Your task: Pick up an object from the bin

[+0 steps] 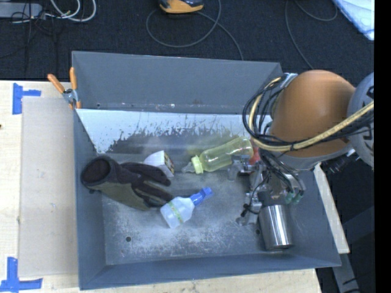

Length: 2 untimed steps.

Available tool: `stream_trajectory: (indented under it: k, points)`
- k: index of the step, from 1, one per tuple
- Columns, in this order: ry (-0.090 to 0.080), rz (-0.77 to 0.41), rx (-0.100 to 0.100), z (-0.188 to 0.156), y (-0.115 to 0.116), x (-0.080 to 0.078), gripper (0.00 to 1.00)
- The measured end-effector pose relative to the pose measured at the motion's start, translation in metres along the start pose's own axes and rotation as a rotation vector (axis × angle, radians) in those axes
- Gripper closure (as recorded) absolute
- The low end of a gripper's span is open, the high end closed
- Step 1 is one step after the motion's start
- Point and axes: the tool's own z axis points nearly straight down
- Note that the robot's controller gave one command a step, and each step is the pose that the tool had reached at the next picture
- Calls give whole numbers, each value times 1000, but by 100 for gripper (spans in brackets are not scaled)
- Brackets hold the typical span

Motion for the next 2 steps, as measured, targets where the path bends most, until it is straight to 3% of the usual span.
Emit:
stream_trajectory:
  k: [1,2]
  points:
    - [-8,0,0,-4,0,-1,0]
    - [-12,-59,2,21,23,-20,0]
